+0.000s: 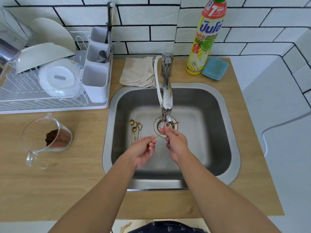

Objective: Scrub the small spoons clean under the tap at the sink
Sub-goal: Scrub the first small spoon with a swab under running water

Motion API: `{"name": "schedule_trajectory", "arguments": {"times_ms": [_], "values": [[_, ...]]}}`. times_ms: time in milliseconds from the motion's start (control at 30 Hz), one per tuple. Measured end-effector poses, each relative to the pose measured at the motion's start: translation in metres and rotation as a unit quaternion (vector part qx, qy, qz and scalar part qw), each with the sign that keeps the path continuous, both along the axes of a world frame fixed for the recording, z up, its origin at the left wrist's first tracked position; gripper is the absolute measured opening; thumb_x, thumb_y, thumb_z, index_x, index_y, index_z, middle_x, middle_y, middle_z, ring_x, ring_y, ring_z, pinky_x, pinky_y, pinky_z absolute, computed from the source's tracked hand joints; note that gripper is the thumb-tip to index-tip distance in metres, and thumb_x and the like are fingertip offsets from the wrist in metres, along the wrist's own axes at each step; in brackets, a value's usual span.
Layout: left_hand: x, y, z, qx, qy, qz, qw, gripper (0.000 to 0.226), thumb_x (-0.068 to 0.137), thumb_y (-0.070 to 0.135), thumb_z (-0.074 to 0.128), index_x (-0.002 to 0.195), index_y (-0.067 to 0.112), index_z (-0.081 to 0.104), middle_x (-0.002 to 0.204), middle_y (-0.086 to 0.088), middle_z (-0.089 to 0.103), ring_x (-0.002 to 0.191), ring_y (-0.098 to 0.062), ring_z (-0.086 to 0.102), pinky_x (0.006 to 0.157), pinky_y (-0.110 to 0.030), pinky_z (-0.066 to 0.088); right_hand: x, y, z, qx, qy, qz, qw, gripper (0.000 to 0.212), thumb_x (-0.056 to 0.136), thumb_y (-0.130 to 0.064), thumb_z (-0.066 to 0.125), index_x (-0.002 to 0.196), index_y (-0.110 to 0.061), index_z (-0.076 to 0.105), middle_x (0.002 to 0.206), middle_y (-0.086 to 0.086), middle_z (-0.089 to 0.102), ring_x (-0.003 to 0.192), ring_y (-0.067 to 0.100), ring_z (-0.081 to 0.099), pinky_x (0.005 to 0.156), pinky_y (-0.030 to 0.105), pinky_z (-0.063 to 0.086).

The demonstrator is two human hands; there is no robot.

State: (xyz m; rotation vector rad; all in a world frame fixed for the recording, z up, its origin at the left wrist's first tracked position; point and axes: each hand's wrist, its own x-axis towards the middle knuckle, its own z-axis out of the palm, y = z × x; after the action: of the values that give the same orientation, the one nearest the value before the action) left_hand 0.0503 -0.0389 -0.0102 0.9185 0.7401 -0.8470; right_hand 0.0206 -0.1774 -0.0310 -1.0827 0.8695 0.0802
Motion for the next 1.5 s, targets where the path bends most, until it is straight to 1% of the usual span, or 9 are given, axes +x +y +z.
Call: {"name": "schedule_trajectory", "arguments": {"times_ms": [167, 300, 433, 567, 733, 933, 1133, 1267, 1500], "values": [[-0.010, 0.006, -0.002, 0.143, -0.195, -0.216, 0.946, 0.022, 0.098, 0.024, 0.060, 0.113, 0.008, 0.064, 0.087, -0.007, 0.070, 0.062, -0.009, 0.056, 0.061, -0.022, 0.051, 0.004, -0.003, 0.000, -0.038, 0.013, -0.050, 0.998, 0.016, 0.097, -0.021, 0.071, 0.087, -0.012, 0.080, 0.084, -0.005, 0.078, 0.058, 0.001, 0.049, 0.059, 0.019, 0.035], [-0.004, 0.005, -0.009, 0.401, -0.438, -0.466, 0.656, 0.023, 0.102, 0.029, 0.051, 0.104, 0.010, 0.065, 0.089, -0.010, 0.071, 0.076, -0.022, 0.068, 0.074, -0.033, 0.054, 0.004, 0.003, 0.002, -0.042, 0.029, -0.052, 0.997, 0.019, 0.095, -0.023, 0.073, 0.078, -0.017, 0.079, 0.091, -0.003, 0.077, 0.068, 0.006, 0.046, 0.063, 0.020, 0.036], [0.000, 0.005, -0.016, 0.502, -0.464, -0.563, 0.464, 0.019, 0.103, 0.010, 0.044, 0.114, 0.008, 0.059, 0.099, -0.013, 0.068, 0.089, -0.029, 0.065, 0.076, -0.038, 0.054, 0.001, 0.016, -0.004, -0.038, 0.031, 0.005, 0.999, 0.006, 0.089, -0.018, 0.079, 0.084, -0.015, 0.081, 0.092, -0.009, 0.078, 0.069, 0.003, 0.054, 0.065, 0.016, 0.041], [-0.009, 0.012, -0.013, 0.526, -0.492, -0.554, 0.417, 0.022, 0.097, 0.006, 0.055, 0.119, 0.009, 0.056, 0.093, -0.008, 0.065, 0.076, -0.021, 0.058, 0.068, -0.029, 0.047, -0.002, 0.021, -0.007, -0.053, 0.021, 0.094, 0.994, 0.006, 0.085, -0.010, 0.082, 0.091, -0.011, 0.081, 0.092, -0.010, 0.077, 0.058, -0.007, 0.064, 0.055, 0.009, 0.044], [-0.015, 0.013, -0.005, 0.540, -0.534, -0.539, 0.365, 0.007, 0.099, 0.013, 0.054, 0.103, 0.011, 0.060, 0.073, -0.001, 0.047, 0.059, -0.018, 0.047, 0.058, -0.027, 0.038, 0.006, -0.007, -0.004, -0.018, 0.032, 0.042, 0.998, 0.016, 0.093, -0.027, 0.076, 0.086, -0.013, 0.081, 0.104, 0.002, 0.081, 0.061, 0.007, 0.036, 0.046, 0.015, 0.032], [-0.014, 0.005, -0.001, 0.559, -0.514, -0.532, 0.373, 0.019, 0.103, 0.017, 0.047, 0.112, 0.012, 0.063, 0.083, -0.007, 0.069, 0.073, -0.026, 0.068, 0.064, -0.035, 0.053, -0.006, 0.013, -0.007, -0.035, 0.046, 0.101, 0.993, 0.008, 0.090, -0.018, 0.078, 0.091, -0.010, 0.081, 0.103, 0.005, 0.080, 0.053, -0.001, 0.052, 0.048, 0.011, 0.037], [-0.008, 0.000, -0.005, 0.535, -0.523, -0.483, 0.455, 0.026, 0.104, 0.026, 0.045, 0.090, 0.011, 0.062, 0.073, -0.008, 0.066, 0.067, -0.031, 0.065, 0.063, -0.041, 0.056, 0.004, -0.008, -0.001, -0.016, 0.042, -0.009, 0.999, 0.013, 0.093, -0.024, 0.075, 0.085, -0.016, 0.080, 0.091, -0.005, 0.078, 0.061, 0.006, 0.040, 0.053, 0.019, 0.033], [-0.005, 0.001, -0.007, 0.464, -0.456, -0.479, 0.590, 0.036, 0.106, 0.037, 0.034, 0.099, 0.018, 0.064, 0.084, 0.000, 0.072, 0.082, -0.022, 0.066, 0.079, -0.038, 0.053, -0.005, 0.007, -0.001, -0.025, 0.049, 0.095, 0.994, 0.016, 0.084, -0.018, 0.084, 0.100, -0.015, 0.081, 0.080, -0.014, 0.075, 0.060, 0.000, 0.054, 0.062, 0.015, 0.039], [-0.017, 0.003, -0.005, 0.285, -0.299, -0.345, 0.843, 0.037, 0.104, 0.035, 0.041, 0.089, 0.010, 0.064, 0.066, 0.002, 0.056, 0.048, -0.010, 0.040, 0.044, -0.021, 0.032, 0.008, -0.015, 0.003, -0.008, 0.041, 0.022, 0.999, 0.012, 0.091, -0.021, 0.076, 0.081, -0.016, 0.079, 0.105, 0.004, 0.079, 0.063, 0.008, 0.040, 0.053, 0.020, 0.032]]}}
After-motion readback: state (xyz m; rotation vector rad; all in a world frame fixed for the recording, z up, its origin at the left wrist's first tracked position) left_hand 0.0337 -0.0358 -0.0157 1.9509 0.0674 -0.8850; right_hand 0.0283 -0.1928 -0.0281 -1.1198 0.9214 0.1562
